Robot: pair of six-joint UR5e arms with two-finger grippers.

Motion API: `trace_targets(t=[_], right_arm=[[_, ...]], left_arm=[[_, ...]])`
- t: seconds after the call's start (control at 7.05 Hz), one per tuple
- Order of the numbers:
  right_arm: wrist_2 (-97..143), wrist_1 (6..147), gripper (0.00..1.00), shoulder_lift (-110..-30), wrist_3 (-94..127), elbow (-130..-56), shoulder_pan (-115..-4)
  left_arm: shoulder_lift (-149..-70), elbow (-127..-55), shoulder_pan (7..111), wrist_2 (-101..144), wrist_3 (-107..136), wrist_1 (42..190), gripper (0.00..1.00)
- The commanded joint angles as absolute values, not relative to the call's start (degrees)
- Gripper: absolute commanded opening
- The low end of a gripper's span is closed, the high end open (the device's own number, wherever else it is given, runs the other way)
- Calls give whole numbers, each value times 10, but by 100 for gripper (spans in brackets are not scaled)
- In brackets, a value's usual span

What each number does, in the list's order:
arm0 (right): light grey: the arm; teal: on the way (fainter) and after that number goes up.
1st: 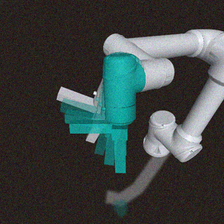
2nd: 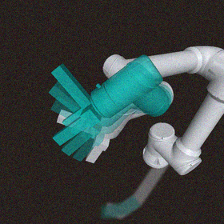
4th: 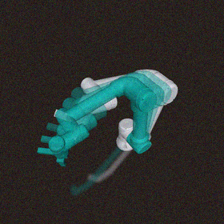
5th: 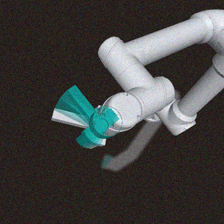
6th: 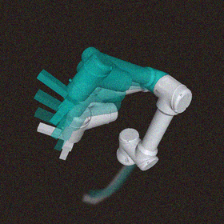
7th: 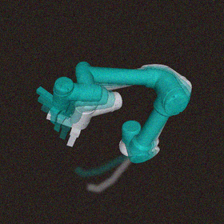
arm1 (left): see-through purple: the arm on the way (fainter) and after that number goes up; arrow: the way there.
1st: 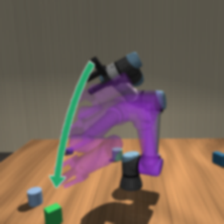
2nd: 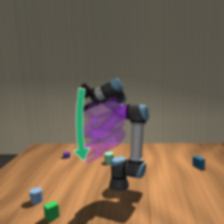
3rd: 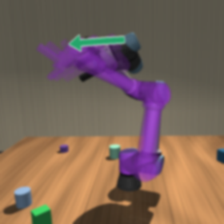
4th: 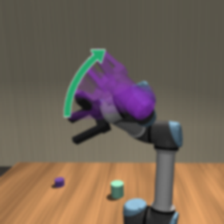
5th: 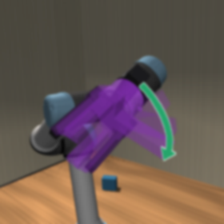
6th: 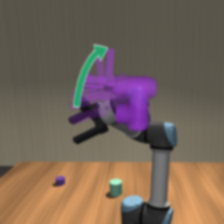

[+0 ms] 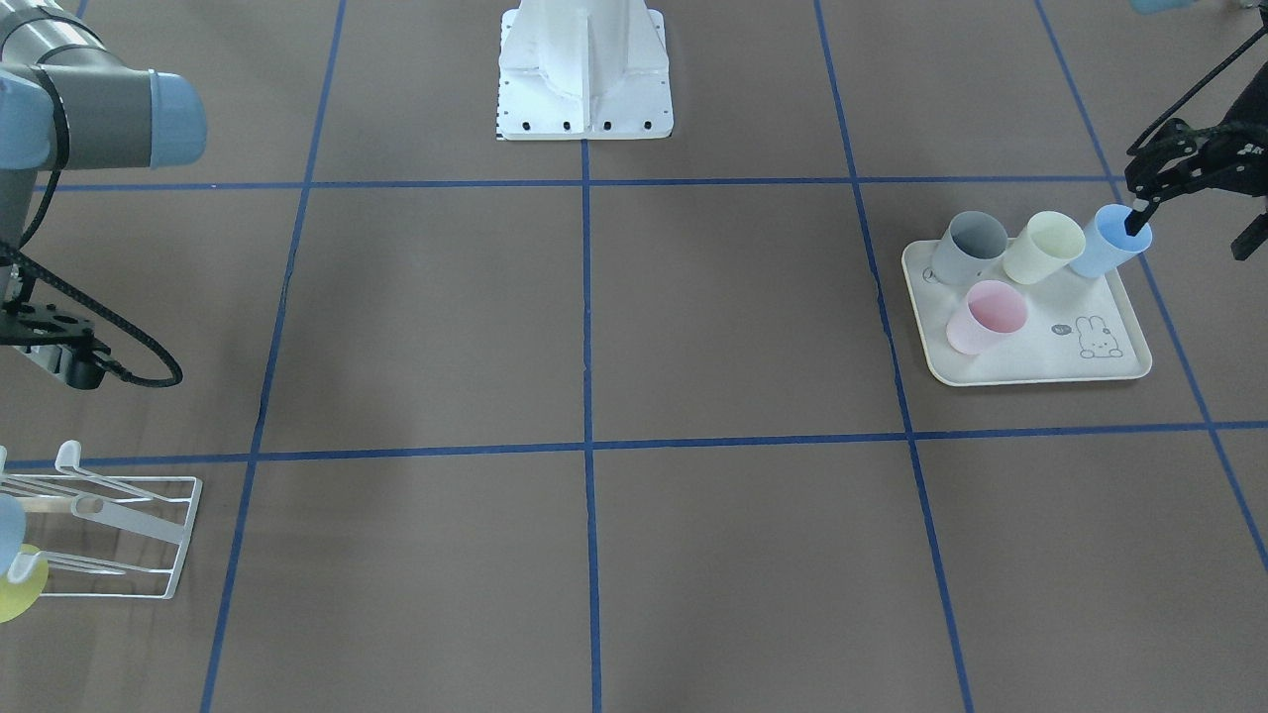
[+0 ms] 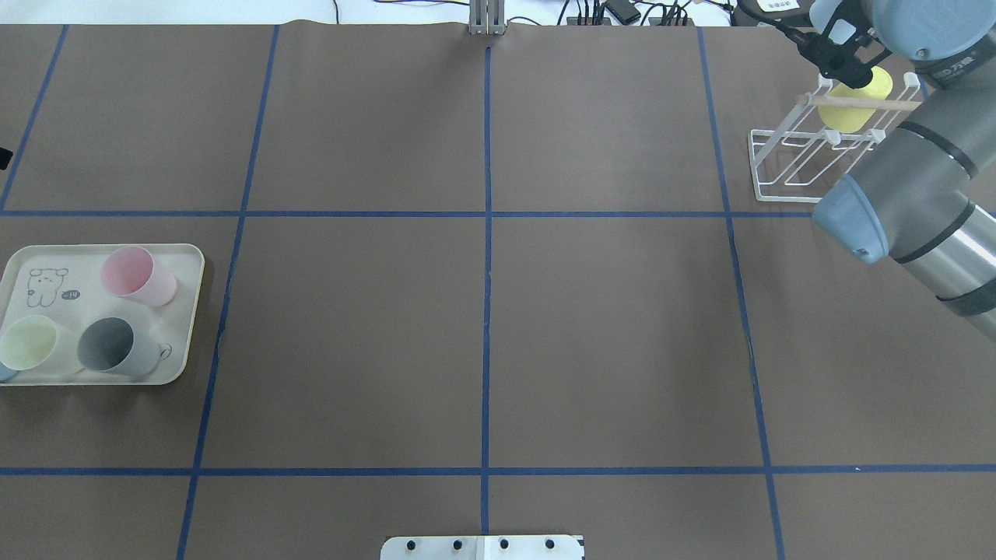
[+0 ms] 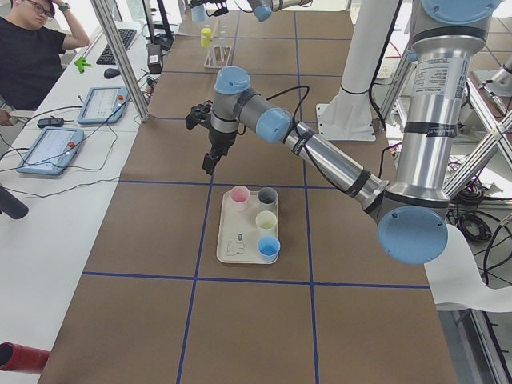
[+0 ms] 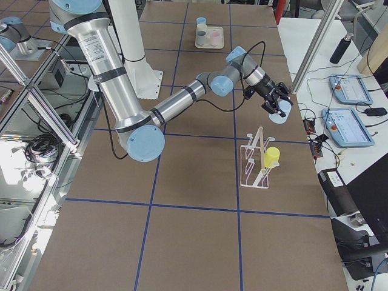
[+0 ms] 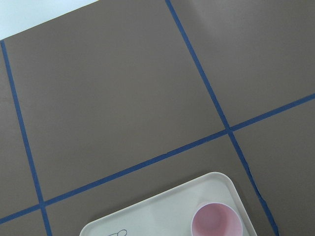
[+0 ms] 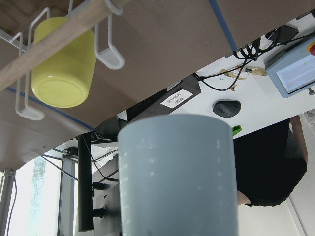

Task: Transfer IKEA cup to right arm and place on rack

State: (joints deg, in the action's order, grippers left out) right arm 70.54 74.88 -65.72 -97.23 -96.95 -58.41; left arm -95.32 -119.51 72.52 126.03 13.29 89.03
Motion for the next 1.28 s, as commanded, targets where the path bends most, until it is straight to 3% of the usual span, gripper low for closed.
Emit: trace_targets(t=[0.0,0.71,1.13], right_arm=[[725,706,25,-675,-955,-936,-584],[742,696,29,-680,-940,-912,-584],[741,613,29,-675,-940,-848,-582]], left_arm=[[-954,-1195,725,1260,135,890,100],[-954,-1194,724,1260,135,890,100],[-954,-1195,724,1260,135,890,100]])
